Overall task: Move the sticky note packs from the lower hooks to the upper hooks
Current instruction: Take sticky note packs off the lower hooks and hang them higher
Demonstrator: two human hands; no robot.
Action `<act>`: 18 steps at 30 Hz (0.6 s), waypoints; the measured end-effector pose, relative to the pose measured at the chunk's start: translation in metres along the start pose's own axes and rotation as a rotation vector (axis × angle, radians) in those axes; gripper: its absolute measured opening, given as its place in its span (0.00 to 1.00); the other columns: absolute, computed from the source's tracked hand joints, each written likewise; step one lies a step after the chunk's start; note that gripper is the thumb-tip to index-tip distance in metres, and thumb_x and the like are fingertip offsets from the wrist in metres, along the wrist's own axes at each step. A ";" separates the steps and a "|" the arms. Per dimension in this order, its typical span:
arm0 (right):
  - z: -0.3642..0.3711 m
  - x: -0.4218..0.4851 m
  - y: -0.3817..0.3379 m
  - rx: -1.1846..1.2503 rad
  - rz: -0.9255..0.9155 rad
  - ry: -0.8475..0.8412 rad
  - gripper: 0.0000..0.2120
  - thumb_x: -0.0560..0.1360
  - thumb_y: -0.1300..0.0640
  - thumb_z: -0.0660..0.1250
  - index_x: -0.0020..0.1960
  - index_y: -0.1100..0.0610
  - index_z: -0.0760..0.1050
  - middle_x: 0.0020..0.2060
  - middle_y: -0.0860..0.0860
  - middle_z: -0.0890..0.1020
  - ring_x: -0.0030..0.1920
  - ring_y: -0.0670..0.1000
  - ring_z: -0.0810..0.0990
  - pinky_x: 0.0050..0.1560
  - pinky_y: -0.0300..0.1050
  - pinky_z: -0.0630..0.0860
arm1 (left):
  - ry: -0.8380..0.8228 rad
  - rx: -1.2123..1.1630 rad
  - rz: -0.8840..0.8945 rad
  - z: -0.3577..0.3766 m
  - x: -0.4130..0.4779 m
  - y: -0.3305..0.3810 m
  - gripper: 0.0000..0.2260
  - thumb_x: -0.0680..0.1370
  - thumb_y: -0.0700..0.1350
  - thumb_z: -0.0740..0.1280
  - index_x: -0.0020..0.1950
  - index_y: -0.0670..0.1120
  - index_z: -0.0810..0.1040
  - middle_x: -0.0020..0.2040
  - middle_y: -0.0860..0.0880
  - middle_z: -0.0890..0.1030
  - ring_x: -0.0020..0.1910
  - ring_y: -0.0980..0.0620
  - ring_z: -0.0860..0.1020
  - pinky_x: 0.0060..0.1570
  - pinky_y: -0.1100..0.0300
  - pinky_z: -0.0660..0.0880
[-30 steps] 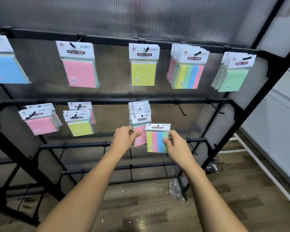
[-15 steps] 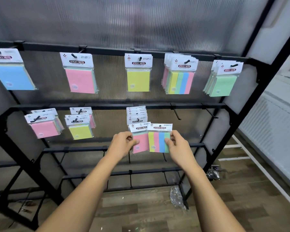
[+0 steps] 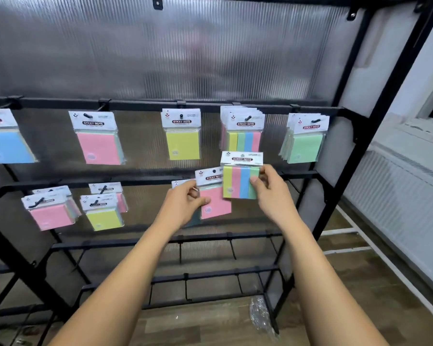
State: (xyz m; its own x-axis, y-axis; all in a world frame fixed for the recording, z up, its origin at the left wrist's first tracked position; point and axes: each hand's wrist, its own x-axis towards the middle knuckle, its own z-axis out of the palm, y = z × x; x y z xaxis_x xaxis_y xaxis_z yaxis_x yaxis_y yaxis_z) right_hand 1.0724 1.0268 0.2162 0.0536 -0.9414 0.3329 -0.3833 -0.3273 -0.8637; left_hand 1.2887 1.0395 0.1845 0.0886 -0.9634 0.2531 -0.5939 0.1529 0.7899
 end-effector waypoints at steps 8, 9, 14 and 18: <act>-0.021 0.024 -0.021 -0.001 -0.121 0.024 0.04 0.81 0.61 0.60 0.49 0.52 0.69 0.39 0.42 0.75 0.36 0.32 0.72 0.37 0.25 0.67 | 0.034 -0.043 0.059 -0.004 0.010 0.027 0.07 0.74 0.42 0.73 0.51 0.46 0.80 0.34 0.57 0.75 0.27 0.66 0.71 0.28 0.72 0.68; -0.023 0.027 -0.024 -0.003 -0.135 0.033 0.04 0.81 0.61 0.60 0.49 0.52 0.69 0.39 0.41 0.74 0.36 0.31 0.72 0.37 0.24 0.66 | 0.036 -0.044 0.064 -0.004 0.010 0.027 0.07 0.74 0.42 0.73 0.50 0.45 0.80 0.34 0.57 0.75 0.27 0.66 0.71 0.29 0.72 0.68; -0.029 0.043 -0.038 0.015 -0.190 0.063 0.09 0.81 0.61 0.60 0.46 0.49 0.67 0.37 0.40 0.72 0.34 0.30 0.71 0.36 0.24 0.66 | 0.050 -0.023 0.062 -0.005 0.013 0.026 0.06 0.74 0.42 0.73 0.48 0.45 0.79 0.33 0.57 0.75 0.28 0.66 0.71 0.30 0.71 0.68; -0.028 0.058 -0.037 0.043 -0.166 0.051 0.13 0.81 0.61 0.60 0.42 0.46 0.67 0.38 0.40 0.73 0.34 0.32 0.71 0.37 0.28 0.66 | 0.061 -0.013 0.056 -0.007 0.013 0.026 0.05 0.74 0.42 0.73 0.44 0.48 0.77 0.34 0.58 0.75 0.29 0.67 0.72 0.31 0.72 0.69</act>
State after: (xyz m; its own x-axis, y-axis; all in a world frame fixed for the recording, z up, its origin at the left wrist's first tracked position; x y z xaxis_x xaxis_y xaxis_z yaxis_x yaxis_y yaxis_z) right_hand 1.0637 0.9869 0.2784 0.0657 -0.8693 0.4899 -0.3334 -0.4819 -0.8103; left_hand 1.2798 1.0328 0.2119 0.1045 -0.9378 0.3310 -0.5886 0.2100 0.7807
